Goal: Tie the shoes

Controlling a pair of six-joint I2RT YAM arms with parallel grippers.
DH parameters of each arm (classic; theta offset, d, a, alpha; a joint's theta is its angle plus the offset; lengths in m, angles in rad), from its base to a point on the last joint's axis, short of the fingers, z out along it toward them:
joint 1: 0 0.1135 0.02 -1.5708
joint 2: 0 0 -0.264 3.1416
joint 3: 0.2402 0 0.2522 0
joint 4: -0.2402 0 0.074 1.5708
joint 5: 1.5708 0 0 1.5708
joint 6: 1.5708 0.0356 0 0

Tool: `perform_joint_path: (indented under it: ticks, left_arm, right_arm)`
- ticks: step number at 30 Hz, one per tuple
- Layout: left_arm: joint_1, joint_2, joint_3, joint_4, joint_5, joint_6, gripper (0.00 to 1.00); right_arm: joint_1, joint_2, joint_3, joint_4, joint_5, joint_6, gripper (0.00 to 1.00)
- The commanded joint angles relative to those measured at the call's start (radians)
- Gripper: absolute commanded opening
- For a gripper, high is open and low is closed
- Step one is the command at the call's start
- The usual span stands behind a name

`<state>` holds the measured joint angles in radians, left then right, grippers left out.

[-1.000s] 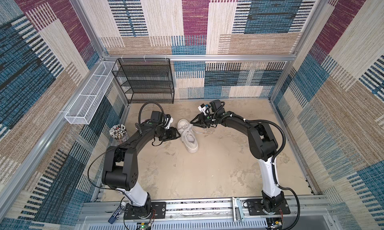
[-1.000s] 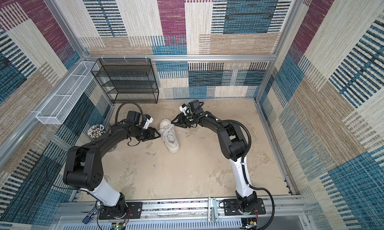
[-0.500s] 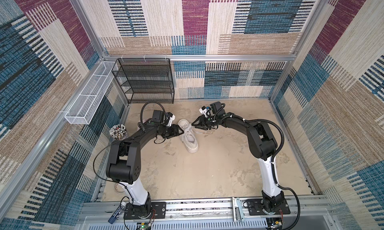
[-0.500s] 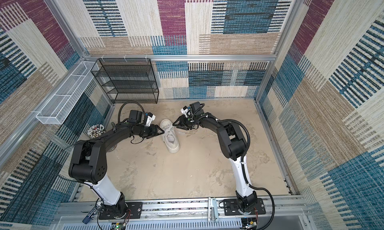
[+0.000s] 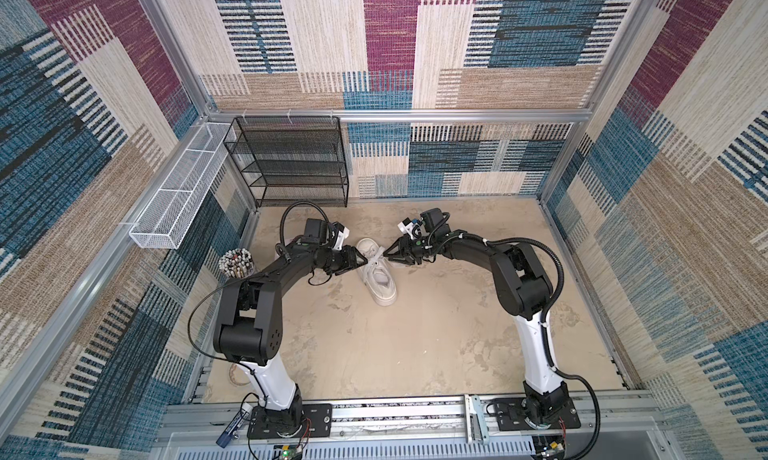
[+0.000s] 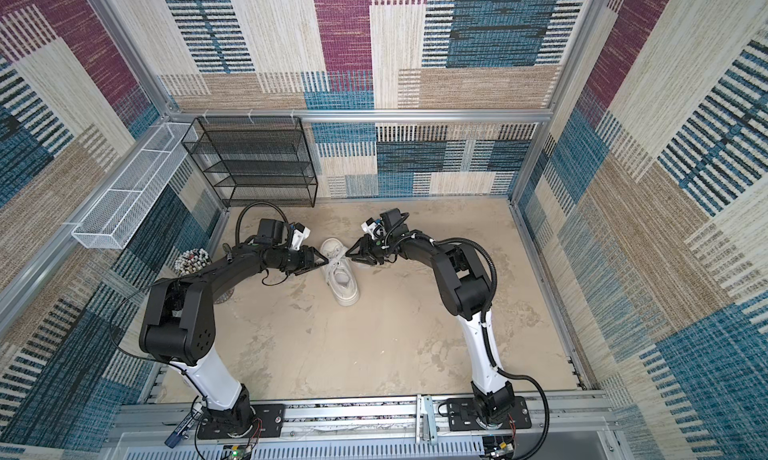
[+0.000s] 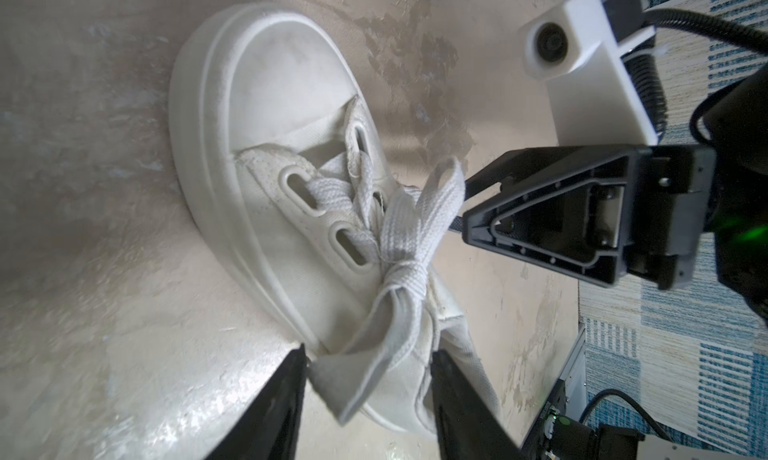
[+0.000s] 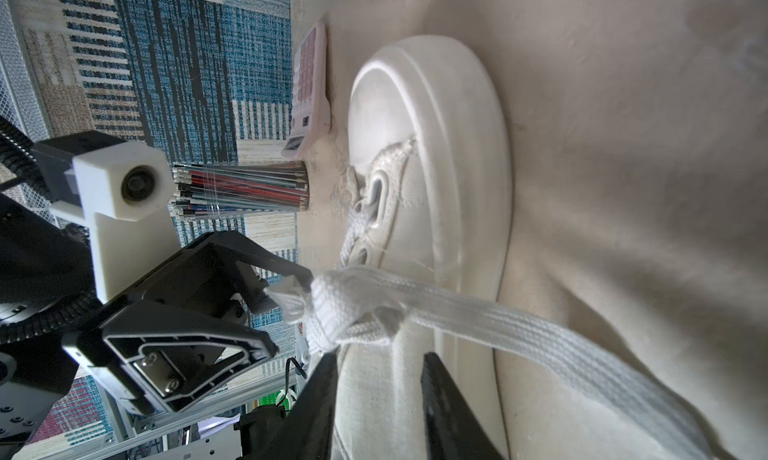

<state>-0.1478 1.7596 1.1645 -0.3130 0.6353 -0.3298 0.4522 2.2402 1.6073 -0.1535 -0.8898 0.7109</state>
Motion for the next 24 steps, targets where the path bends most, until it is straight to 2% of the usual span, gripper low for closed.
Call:
perform_joint_path:
  ticks: [1, 9, 16, 18, 20, 24]
  left_arm:
    - [0.005, -0.007, 0.0, 0.017, 0.011, 0.006, 0.53]
    - [0.013, 0.001, 0.01, 0.013, 0.023, 0.006, 0.44]
    - [0.019, 0.0, 0.019, -0.008, 0.015, 0.021, 0.24]
    - [0.022, -0.001, 0.021, -0.014, 0.014, 0.026, 0.11]
    - [0.024, 0.001, 0.023, -0.023, 0.013, 0.032, 0.0]
    - [0.025, 0.003, 0.032, -0.034, 0.009, 0.041, 0.0]
  right_arm:
    - [0.003, 0.0, -0.002, 0.048, -0.015, 0.015, 0.34]
    - [0.014, 0.05, 0.051, 0.041, -0.038, 0.018, 0.28]
    - [0.017, 0.048, 0.048, 0.038, -0.022, 0.019, 0.07]
    - [0.017, 0.045, 0.037, 0.045, -0.018, 0.02, 0.01]
    - [0.016, 0.038, 0.033, 0.04, -0.01, 0.016, 0.0]
    - [0.016, 0.008, 0.016, 0.026, 0.018, 0.004, 0.0]
